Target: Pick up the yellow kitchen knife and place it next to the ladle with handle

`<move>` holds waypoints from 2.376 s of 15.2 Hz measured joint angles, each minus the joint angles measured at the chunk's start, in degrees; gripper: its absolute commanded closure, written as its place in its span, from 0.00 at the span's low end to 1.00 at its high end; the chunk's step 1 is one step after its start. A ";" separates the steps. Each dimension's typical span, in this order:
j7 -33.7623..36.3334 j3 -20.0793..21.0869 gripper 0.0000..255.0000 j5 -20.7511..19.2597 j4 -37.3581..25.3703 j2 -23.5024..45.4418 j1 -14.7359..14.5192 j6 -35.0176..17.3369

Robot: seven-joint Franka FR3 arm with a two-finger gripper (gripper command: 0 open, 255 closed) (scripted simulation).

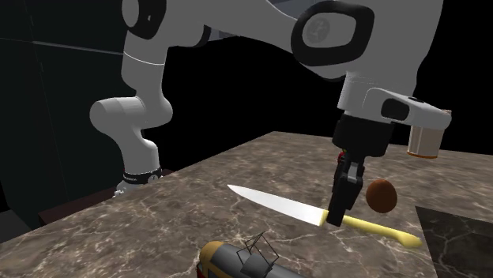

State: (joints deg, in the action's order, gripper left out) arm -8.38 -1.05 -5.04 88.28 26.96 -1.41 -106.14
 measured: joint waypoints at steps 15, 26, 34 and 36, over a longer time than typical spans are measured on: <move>-0.75 0.02 1.00 0.14 -7.61 -2.57 -0.14 10.16; 7.90 3.12 1.00 0.59 2.95 -11.28 -5.81 9.02; 17.07 6.98 1.00 1.67 9.56 -16.27 -11.26 7.94; 19.75 8.17 1.00 2.04 10.30 -16.99 -12.84 8.02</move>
State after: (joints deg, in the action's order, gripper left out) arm 11.37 7.11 -3.00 98.59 9.97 -14.25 -98.12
